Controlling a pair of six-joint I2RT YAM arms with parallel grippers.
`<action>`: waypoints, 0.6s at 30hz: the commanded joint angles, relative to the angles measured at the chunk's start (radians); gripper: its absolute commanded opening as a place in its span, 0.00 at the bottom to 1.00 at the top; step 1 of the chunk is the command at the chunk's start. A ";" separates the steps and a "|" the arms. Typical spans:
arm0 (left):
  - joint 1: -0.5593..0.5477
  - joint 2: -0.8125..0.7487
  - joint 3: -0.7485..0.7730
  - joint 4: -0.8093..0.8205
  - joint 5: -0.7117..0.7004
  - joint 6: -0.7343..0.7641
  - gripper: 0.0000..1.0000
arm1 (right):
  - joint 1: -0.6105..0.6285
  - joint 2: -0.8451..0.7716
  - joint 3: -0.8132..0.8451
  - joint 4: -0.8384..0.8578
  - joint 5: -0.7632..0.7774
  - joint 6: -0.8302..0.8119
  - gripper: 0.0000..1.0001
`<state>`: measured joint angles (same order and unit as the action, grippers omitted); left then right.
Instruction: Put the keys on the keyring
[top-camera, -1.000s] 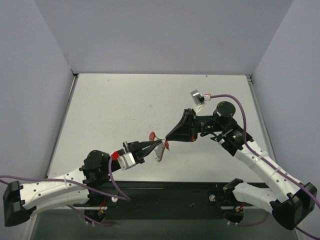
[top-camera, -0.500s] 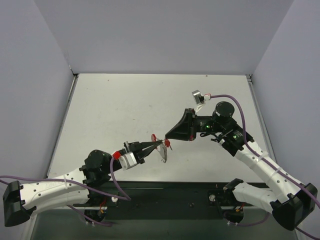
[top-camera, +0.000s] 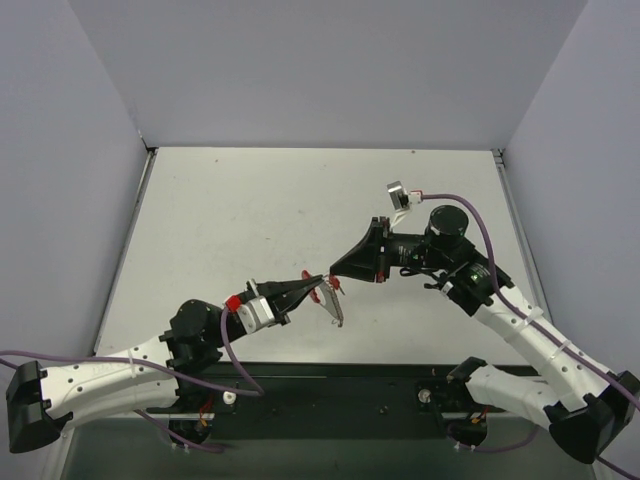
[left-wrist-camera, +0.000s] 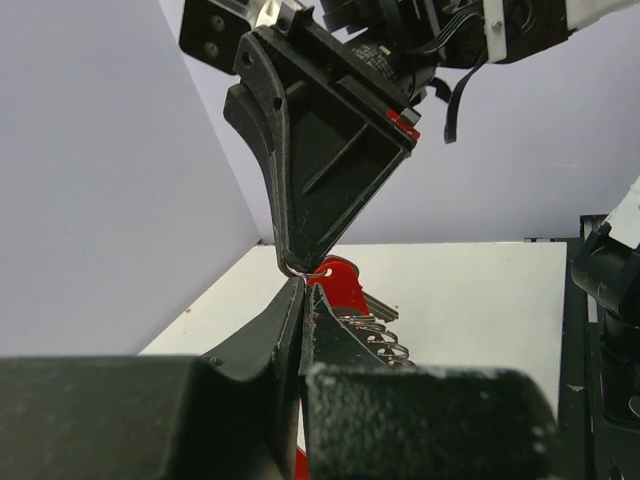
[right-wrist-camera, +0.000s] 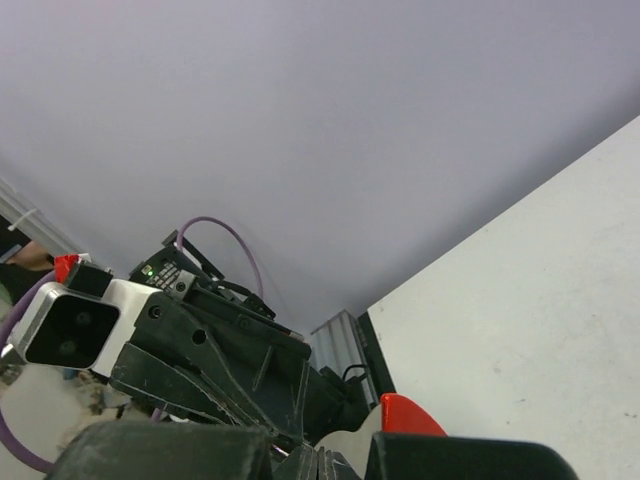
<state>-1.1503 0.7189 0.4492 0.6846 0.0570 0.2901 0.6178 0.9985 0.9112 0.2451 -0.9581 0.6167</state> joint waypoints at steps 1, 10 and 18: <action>-0.009 -0.003 0.062 0.148 -0.020 -0.051 0.00 | 0.062 -0.003 0.067 -0.147 0.142 -0.143 0.00; -0.009 -0.003 0.060 0.167 0.023 -0.054 0.00 | 0.069 0.022 0.061 -0.175 0.182 -0.169 0.00; -0.009 -0.015 0.054 0.187 0.021 -0.060 0.00 | 0.068 0.019 0.051 -0.187 0.209 -0.172 0.00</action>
<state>-1.1503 0.7296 0.4492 0.6994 0.0280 0.2565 0.6758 1.0004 0.9688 0.0917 -0.7971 0.4831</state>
